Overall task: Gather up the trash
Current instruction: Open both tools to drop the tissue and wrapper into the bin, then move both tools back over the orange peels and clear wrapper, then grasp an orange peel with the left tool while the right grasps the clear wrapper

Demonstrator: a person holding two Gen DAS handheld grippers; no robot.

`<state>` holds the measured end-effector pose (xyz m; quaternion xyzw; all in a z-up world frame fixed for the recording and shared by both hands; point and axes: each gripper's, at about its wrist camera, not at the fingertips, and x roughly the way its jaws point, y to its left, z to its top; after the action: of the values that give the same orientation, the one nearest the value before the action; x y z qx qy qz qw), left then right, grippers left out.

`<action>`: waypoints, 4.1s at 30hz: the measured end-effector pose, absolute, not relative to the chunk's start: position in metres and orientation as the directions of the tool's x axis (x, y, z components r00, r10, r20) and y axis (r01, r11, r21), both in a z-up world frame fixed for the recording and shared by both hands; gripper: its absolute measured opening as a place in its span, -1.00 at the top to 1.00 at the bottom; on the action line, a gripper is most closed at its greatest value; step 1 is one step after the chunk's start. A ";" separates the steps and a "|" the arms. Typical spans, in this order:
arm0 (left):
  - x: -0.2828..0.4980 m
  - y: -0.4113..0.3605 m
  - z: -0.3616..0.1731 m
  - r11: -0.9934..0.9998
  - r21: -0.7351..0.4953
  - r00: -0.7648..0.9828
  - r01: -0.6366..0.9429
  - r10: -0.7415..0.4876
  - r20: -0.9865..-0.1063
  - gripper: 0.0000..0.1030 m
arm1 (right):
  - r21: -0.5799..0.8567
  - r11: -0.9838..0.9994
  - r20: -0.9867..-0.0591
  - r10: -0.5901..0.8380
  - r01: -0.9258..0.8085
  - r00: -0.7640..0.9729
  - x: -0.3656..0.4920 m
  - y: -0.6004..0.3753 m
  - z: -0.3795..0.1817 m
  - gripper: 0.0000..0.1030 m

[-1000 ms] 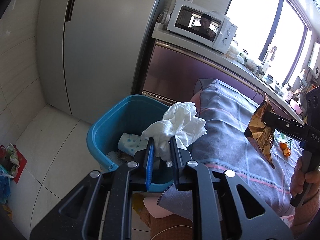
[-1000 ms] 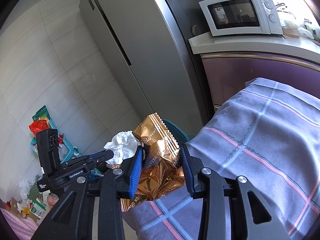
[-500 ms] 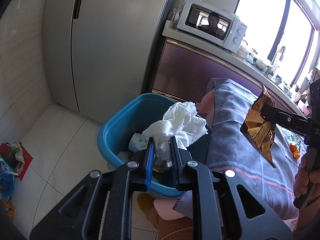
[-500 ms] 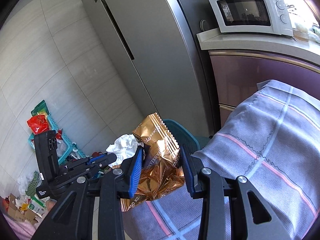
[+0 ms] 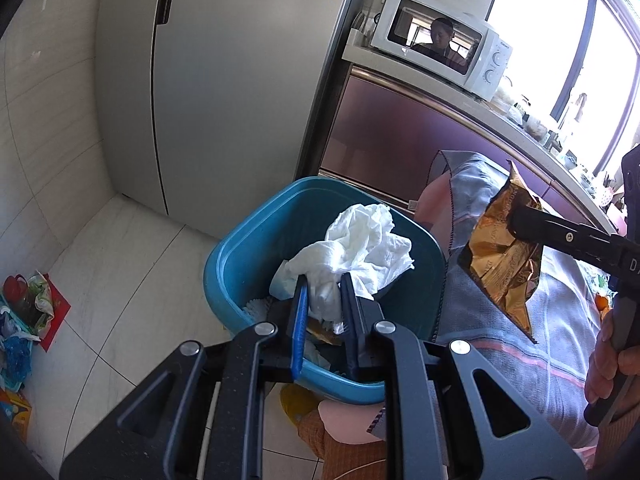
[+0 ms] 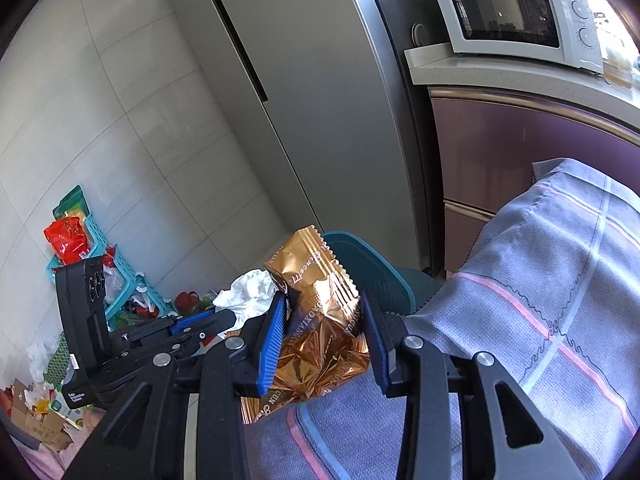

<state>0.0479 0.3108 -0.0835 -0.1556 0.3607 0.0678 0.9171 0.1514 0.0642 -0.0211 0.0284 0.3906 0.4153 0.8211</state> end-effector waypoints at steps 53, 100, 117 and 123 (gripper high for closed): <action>0.052 0.244 -0.056 0.977 -0.190 0.790 -0.093 -0.044 -0.612 -0.11 | 0.372 0.684 -0.635 0.680 -0.628 0.365 0.142 0.021 -0.031 -0.04; 0.130 -0.110 -0.058 0.772 -0.246 0.454 0.586 -0.564 -0.690 -0.18 | 0.477 0.879 -0.632 0.356 -0.017 0.688 0.161 -0.366 -0.063 -0.17; 0.159 -0.158 -0.084 0.750 -0.301 0.342 0.589 -0.568 -0.749 0.36 | 0.514 0.853 -0.585 0.422 -0.086 0.693 0.147 -0.367 -0.058 0.88; 0.153 -0.161 -0.083 0.750 -0.272 0.355 0.603 -0.558 -0.750 0.72 | 0.528 0.844 -0.552 0.426 -0.095 0.717 0.135 -0.372 -0.051 0.91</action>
<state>0.1526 -0.1609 -0.0832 0.0253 0.4448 -0.3527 0.8228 0.1347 -0.3722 -0.0511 0.2383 0.3468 0.1453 0.8954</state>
